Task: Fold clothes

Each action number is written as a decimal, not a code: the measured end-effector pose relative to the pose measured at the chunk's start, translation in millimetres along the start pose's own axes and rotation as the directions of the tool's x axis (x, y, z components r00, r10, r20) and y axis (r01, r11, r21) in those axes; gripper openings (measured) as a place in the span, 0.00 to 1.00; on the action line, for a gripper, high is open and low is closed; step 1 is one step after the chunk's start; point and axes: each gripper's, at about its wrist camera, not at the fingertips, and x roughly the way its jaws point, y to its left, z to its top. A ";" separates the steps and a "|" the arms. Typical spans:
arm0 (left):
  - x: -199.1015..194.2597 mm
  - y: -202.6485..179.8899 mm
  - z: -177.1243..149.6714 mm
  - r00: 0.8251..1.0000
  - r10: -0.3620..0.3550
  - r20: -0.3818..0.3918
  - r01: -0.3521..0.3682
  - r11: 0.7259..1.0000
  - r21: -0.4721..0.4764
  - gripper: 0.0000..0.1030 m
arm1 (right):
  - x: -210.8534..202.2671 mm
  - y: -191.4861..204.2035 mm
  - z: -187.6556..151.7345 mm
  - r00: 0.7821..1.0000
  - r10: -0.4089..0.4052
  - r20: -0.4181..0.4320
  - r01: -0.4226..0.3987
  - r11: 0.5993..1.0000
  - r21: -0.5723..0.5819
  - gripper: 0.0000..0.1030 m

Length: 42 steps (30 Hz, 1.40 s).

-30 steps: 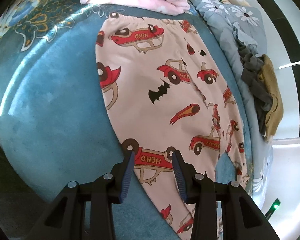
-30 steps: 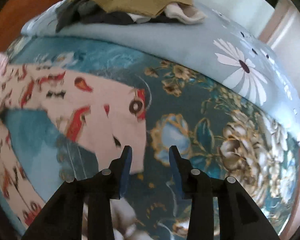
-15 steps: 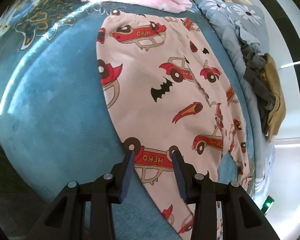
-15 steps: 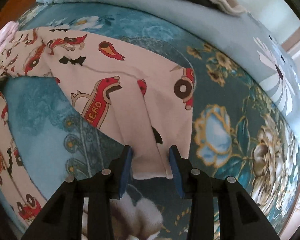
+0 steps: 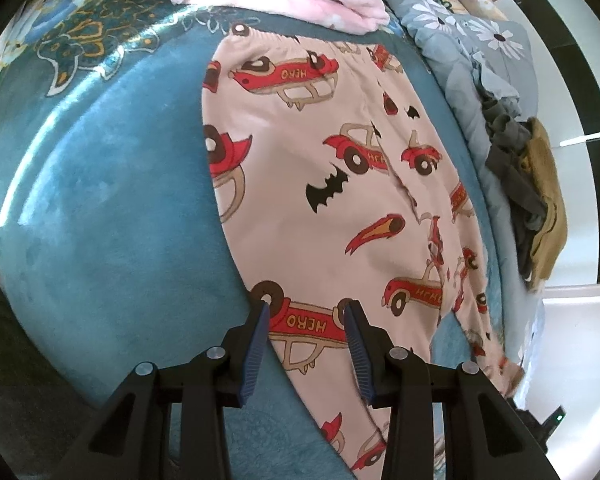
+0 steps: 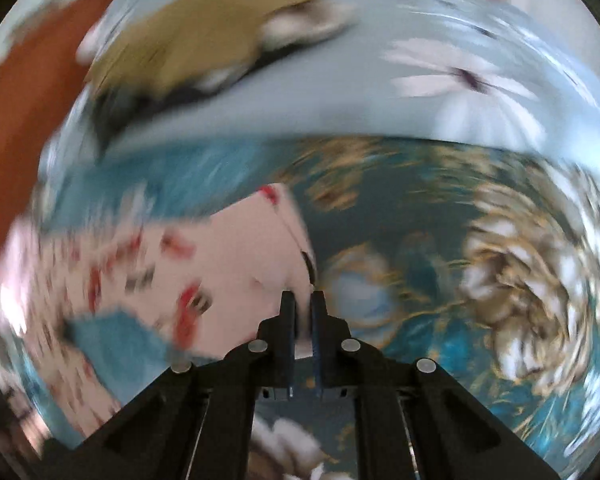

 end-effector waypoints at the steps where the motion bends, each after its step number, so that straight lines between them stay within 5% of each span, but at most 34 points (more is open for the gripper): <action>1: -1.5 1.4 1.6 1.000 0.002 0.009 -0.002 1.000 -0.003 0.41 | -2.5 -13.4 4.2 1.000 0.010 0.009 -0.010 0.998 0.057 0.06; 8: -17.8 25.6 26.6 0.998 0.007 0.065 -0.001 0.996 -0.093 0.41 | 29.7 -57.7 5.4 0.999 -0.013 -0.031 0.020 0.976 0.217 0.06; 15: -22.2 52.1 59.6 0.993 0.023 0.112 -0.003 0.985 -0.171 0.41 | 31.4 -59.6 6.8 0.999 -0.017 -0.042 0.027 0.971 0.239 0.08; 17: -18.7 57.8 71.0 0.994 0.035 0.106 -0.016 0.984 -0.179 0.41 | 23.0 -64.2 5.8 0.999 -0.035 -0.028 0.042 0.962 0.269 0.16; 19: -14.9 63.8 81.0 0.994 0.041 0.103 -0.020 0.982 -0.189 0.41 | 10.4 -72.1 3.6 0.999 -0.045 -0.009 0.045 0.949 0.311 0.35; 20: -13.0 66.0 84.6 0.994 0.041 0.098 -0.022 0.982 -0.189 0.41 | 2.6 -74.9 -1.3 0.999 -0.033 -0.003 0.032 0.943 0.331 0.36; 25: 0.3 69.3 102.5 0.996 0.054 0.068 -0.042 0.986 -0.163 0.41 | -21.8 -73.0 -50.7 0.992 0.076 -0.097 -0.041 0.946 0.321 0.36; 31: 16.3 59.2 122.0 0.995 0.073 0.066 -0.066 0.993 -0.096 0.41 | -31.9 -69.3 -145.6 0.941 0.136 -0.309 -0.044 0.957 0.286 0.37; 36: 21.9 52.0 129.3 0.994 0.063 0.088 -0.059 0.997 -0.046 0.41 | -29.3 -76.6 -198.1 0.897 0.238 -0.374 -0.068 0.908 0.414 0.44; 42: 23.2 54.8 132.0 0.995 0.005 0.102 0.000 0.999 -0.052 0.39 | -32.8 -83.9 -217.1 0.892 0.229 -0.391 -0.027 0.888 0.460 0.44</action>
